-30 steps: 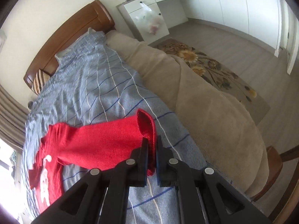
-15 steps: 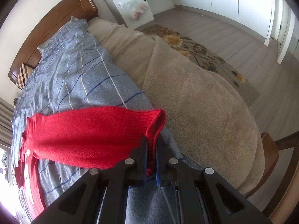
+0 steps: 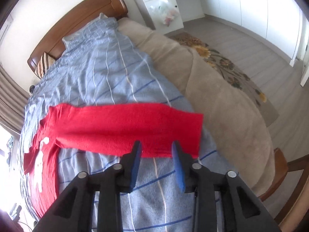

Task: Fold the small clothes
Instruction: 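Grasp a sleeve cuff with the right tool and stretch it outward, then grasp the other sleeve cuff with the left tool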

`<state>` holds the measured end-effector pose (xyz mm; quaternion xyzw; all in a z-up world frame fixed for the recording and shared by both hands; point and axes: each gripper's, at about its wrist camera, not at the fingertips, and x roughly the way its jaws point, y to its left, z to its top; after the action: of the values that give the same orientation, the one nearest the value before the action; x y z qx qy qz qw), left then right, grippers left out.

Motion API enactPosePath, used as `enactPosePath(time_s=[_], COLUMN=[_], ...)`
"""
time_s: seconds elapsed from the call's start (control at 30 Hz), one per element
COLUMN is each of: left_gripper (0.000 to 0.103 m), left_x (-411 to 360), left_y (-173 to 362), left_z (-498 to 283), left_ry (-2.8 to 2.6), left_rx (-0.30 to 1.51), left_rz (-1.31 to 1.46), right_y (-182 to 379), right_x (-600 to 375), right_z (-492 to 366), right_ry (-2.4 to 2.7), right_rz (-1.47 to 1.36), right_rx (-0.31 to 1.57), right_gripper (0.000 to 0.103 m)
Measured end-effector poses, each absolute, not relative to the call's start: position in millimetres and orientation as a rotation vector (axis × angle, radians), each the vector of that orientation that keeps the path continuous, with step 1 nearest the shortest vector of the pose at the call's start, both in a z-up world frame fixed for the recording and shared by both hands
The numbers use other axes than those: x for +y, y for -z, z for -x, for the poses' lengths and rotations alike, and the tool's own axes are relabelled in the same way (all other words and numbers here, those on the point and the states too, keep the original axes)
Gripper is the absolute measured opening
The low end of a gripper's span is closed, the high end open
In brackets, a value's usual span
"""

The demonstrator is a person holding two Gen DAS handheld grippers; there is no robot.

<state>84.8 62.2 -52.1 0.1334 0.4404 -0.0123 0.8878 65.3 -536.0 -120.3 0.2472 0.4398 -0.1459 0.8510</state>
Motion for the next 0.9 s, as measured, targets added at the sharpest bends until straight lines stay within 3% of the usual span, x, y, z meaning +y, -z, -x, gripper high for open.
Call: enactPosePath(time_s=[0.2, 0.27, 0.33, 0.4, 0.47, 0.67, 0.7, 0.77, 0.8, 0.9], left_gripper=[0.093, 0.093, 0.092, 0.084, 0.07, 0.065, 0.06, 0.006, 0.002, 0.002], left_x=[46.1, 27.8, -1.8, -28.8, -45.4, -66.2, -66.9, -60.5, -55.1, -17.4], left_y=[12.7, 18.0, 39.6, 69.3, 97.2, 131.4, 134.0, 136.5, 133.4, 95.5], left_z=[-160.0, -191.6, -216.7, -234.4, -253.4, -287.6, -293.0, -305.3, -309.5, -308.5], left_ry=[0.14, 0.249, 0.324, 0.338, 0.35, 0.374, 0.382, 0.388, 0.374, 0.34], left_rx=[0.844, 0.876, 0.904, 0.919, 0.984, 1.038, 1.05, 1.102, 1.105, 1.01], left_rz=[-0.256, -0.26, -0.373, -0.521, -0.604, -0.637, -0.611, -0.508, -0.453, -0.26], right_y=[114.1, 104.3, 100.9, 104.9, 110.1, 127.8, 130.0, 133.3, 134.1, 132.2], right_x=[-508.7, -489.3, -469.1, -449.3, -431.3, -383.4, -378.0, -367.2, -362.1, -348.7], right_z=[-32.8, -20.7, -12.1, -5.9, 1.1, 15.5, 16.6, 17.9, 17.8, 19.1], right_ry=[0.405, 0.373, 0.335, 0.285, 0.247, 0.181, 0.173, 0.163, 0.159, 0.145], right_rz=[-0.438, -0.408, -0.392, -0.402, -0.413, -0.382, -0.384, -0.374, -0.366, -0.338], right_rx=[0.866, 0.827, 0.809, 0.815, 0.823, 0.855, 0.857, 0.86, 0.861, 0.849], right_gripper=[0.037, 0.045, 0.045, 0.045, 0.045, 0.045, 0.045, 0.045, 0.045, 0.045])
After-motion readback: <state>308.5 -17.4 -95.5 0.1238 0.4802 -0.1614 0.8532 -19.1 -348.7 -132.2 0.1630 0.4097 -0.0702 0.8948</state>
